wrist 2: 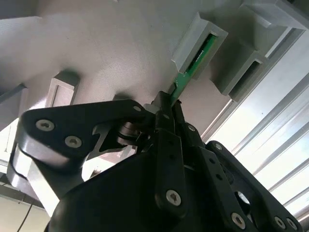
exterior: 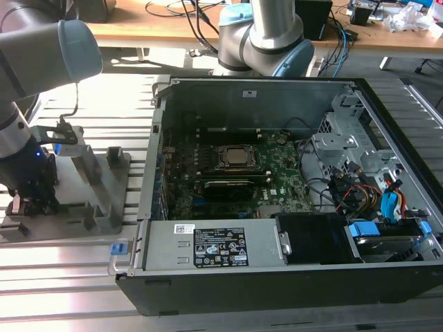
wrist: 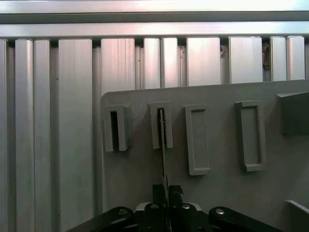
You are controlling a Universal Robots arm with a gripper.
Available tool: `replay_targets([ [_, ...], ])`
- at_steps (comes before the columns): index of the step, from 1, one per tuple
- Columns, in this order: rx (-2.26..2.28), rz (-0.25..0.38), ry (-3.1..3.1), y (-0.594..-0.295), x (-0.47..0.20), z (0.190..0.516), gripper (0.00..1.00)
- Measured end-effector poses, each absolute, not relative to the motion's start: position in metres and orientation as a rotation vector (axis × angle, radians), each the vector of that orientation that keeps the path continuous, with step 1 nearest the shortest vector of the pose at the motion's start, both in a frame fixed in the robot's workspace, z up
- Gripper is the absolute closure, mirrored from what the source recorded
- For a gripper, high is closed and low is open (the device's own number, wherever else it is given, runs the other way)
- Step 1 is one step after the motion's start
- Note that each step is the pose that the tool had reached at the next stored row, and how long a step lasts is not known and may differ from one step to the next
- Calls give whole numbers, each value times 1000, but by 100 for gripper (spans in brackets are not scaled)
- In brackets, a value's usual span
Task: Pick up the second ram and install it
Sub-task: 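Pick up the second ram and move it above second insertion slot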
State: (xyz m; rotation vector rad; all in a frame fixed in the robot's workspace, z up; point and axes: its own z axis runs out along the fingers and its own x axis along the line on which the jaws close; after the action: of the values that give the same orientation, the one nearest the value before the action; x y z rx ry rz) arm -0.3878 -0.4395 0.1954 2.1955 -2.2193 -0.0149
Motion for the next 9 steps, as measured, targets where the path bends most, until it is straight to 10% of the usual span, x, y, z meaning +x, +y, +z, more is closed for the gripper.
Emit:
replay_targets([
  [9,2195,-15,-2219,-440,-388,195,86],
])
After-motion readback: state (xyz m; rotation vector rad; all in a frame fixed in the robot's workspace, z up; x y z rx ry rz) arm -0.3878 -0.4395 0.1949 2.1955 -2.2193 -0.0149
